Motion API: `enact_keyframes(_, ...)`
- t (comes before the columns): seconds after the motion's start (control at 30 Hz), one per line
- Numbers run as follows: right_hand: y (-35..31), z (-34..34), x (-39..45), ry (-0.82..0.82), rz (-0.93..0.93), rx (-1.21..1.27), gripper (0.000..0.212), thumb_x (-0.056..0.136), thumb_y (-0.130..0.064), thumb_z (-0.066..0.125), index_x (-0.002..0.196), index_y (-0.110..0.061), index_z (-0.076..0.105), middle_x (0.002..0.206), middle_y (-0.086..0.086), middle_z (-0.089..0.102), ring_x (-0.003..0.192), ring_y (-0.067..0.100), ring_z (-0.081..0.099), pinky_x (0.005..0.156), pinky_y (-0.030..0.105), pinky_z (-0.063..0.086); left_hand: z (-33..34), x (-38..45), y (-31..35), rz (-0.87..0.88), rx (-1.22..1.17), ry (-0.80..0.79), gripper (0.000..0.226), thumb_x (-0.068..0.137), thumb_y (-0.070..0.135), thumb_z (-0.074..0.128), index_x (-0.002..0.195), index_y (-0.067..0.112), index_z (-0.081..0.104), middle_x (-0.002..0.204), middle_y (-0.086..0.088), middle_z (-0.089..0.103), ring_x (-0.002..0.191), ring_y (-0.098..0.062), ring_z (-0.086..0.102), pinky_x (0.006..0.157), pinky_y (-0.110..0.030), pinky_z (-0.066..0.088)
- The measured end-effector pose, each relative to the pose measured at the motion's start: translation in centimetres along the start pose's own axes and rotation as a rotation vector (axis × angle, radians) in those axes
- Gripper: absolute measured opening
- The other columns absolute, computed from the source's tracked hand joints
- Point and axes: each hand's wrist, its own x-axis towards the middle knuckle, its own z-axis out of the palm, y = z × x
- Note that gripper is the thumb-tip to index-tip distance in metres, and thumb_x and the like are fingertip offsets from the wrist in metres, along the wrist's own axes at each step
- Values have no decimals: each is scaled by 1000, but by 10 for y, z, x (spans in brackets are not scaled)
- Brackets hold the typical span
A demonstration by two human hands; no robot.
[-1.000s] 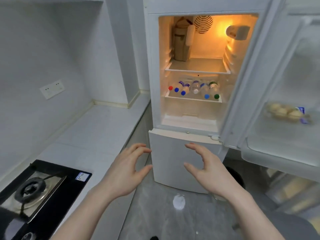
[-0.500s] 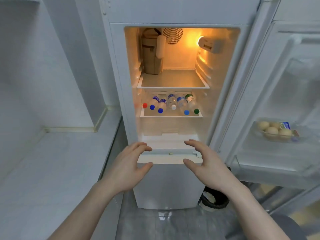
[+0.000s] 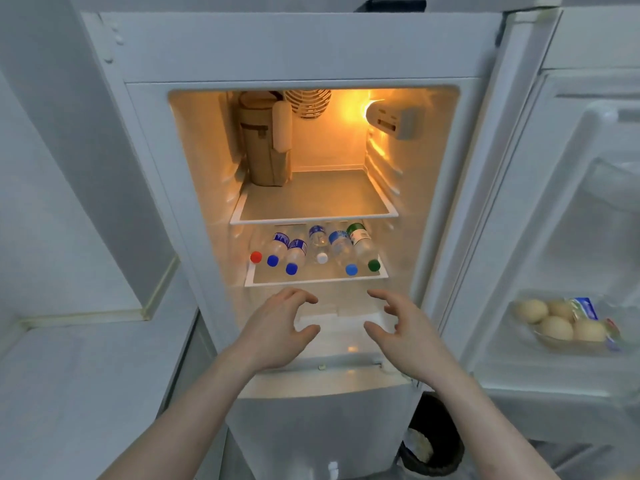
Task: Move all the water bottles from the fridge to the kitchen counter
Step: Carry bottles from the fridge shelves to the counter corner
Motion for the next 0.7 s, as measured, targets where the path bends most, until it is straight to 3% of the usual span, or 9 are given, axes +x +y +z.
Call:
enact_keyframes(0.2, 22, 0, 72, -14, 11, 2, 57, 97, -25, 64, 149, -36, 44, 140, -21, 41, 135, 11, 47, 114, 35, 42, 22, 84, 4, -79, 10, -109, 55, 93, 46, 66, 143, 36, 45, 150, 11, 42, 133, -14, 47, 108, -33, 44)
enact_keyframes(0.3, 31, -1, 98, -41, 50, -30, 62, 98, -22, 63, 153, -32, 38, 154, -11, 39, 141, 15, 43, 117, 37, 40, 40, 123, -2, -127, -27, -182, 61, 92, 44, 68, 146, 37, 40, 151, 5, 41, 135, -18, 46, 111, -38, 43)
enact_keyframes(0.53, 48, 3, 129, -59, 80, -92, 65, 99, -16, 57, 158, -25, 33, 162, -5, 31, 149, 12, 31, 120, 25, 25, 78, 200, -8, -174, -8, -331, 74, 91, 42, 71, 152, 42, 30, 149, -6, 42, 130, -28, 50, 107, -41, 46)
enact_keyframes(0.7, 57, 0, 147, -31, 105, -109, 63, 97, -15, 59, 155, -25, 37, 159, -6, 35, 147, 12, 34, 116, 21, 25, 91, 233, -10, -180, 24, -398, 81, 90, 42, 71, 157, 41, 25, 151, -8, 40, 130, -30, 52, 106, -42, 48)
